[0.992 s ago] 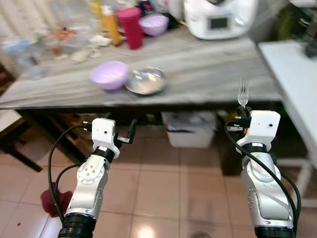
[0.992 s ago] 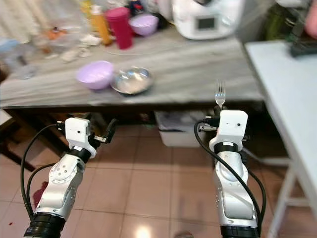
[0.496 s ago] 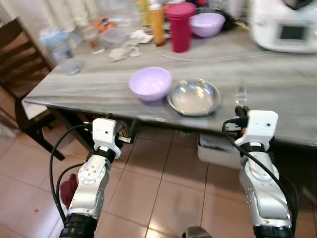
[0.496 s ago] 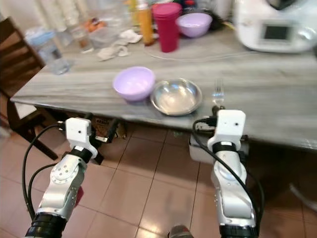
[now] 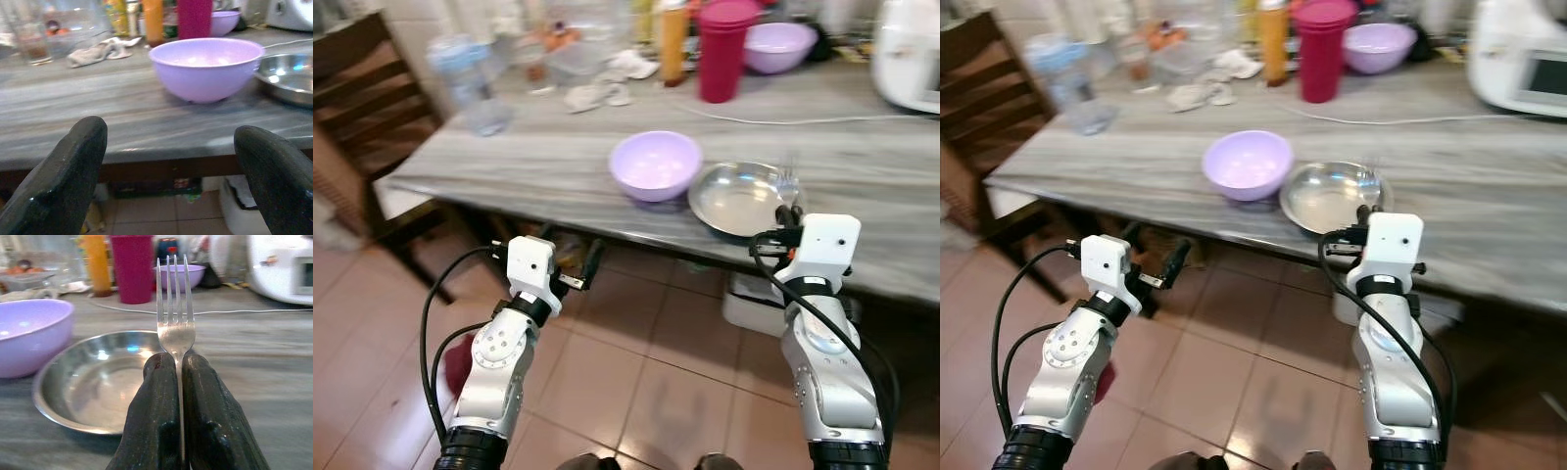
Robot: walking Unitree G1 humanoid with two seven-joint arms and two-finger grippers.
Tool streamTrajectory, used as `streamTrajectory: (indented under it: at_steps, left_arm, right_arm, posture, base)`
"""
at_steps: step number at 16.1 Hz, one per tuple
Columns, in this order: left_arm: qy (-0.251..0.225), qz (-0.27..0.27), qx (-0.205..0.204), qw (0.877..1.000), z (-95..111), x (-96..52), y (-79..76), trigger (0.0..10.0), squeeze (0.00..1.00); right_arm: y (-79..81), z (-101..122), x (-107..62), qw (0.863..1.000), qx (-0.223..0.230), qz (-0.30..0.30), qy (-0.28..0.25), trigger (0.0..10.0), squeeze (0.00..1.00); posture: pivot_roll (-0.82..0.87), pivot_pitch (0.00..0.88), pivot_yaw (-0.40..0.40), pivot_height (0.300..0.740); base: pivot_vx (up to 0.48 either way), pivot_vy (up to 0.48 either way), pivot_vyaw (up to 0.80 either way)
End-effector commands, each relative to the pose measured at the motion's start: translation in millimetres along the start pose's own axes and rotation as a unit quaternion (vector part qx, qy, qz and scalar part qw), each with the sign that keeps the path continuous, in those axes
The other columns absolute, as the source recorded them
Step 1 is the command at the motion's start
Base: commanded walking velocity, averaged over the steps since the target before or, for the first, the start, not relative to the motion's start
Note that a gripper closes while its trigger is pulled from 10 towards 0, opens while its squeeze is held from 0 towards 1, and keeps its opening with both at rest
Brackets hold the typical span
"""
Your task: Setting the table
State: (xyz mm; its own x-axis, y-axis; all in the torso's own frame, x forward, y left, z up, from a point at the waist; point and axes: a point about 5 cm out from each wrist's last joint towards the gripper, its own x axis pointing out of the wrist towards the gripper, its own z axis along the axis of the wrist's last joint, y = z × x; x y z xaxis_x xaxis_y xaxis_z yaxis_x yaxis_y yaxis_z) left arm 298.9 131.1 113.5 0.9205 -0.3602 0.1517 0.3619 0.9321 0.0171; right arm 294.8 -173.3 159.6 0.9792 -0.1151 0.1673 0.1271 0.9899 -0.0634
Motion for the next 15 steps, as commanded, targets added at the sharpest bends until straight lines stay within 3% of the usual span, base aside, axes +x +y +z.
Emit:
streamTrajectory:
  at_steps: [1, 4, 8, 12, 14, 15]
  left_arm:
    - [-0.004, -0.002, 0.002, 1.000, 3.9, 0.1, 2.8, 10.0, 0.00]
    - [-0.003, -0.005, -0.003, 1.000, 3.4, 0.8, 0.1, 10.0, 0.00]
    - [0.000, -0.004, -0.007, 1.000, 2.4, 1.3, -0.5, 10.0, 0.00]
    - [-0.002, -0.002, -0.006, 1.000, 2.6, 1.3, -0.4, 10.0, 0.00]
    - [-0.006, 0.005, -0.036, 0.999, 3.0, 1.2, 0.2, 10.0, 0.00]
    - [-0.004, 0.009, -0.032, 0.999, 2.7, 1.3, 1.5, 10.0, 0.00]
  right_arm:
    - [3.2, 3.8, 0.1, 1.000, -0.001, 0.003, -0.007, 10.0, 0.00]
    - [3.2, 4.6, 0.6, 1.000, -0.003, 0.003, -0.008, 10.0, 0.00]
    - [2.1, 4.0, 0.5, 1.000, -0.003, 0.001, -0.008, 10.0, 0.00]
    - [3.3, 5.4, 1.1, 1.000, -0.005, 0.004, -0.012, 10.0, 0.00]
    - [3.5, 5.6, 1.3, 1.000, -0.006, 0.004, -0.012, 10.0, 0.00]
    - [3.6, 5.5, 1.5, 1.000, -0.005, 0.004, -0.012, 10.0, 0.00]
  posture:
    - [-0.23, 0.126, 0.122, 0.740]
    - [-0.23, 0.124, 0.122, 0.740]
    - [-0.23, 0.121, 0.122, 0.740]
    - [-0.23, 0.119, 0.119, 0.740]
    - [-0.23, 0.120, 0.118, 0.740]
    - [-0.23, 0.120, 0.118, 0.740]
  base:
    - [0.000, 0.000, -0.78]
    - [0.000, 0.000, -0.78]
    - [0.000, -0.385, -0.75]
    - [0.000, -0.459, 0.00]
    - [0.000, 0.000, 0.00]
    - [0.000, 0.000, 0.00]
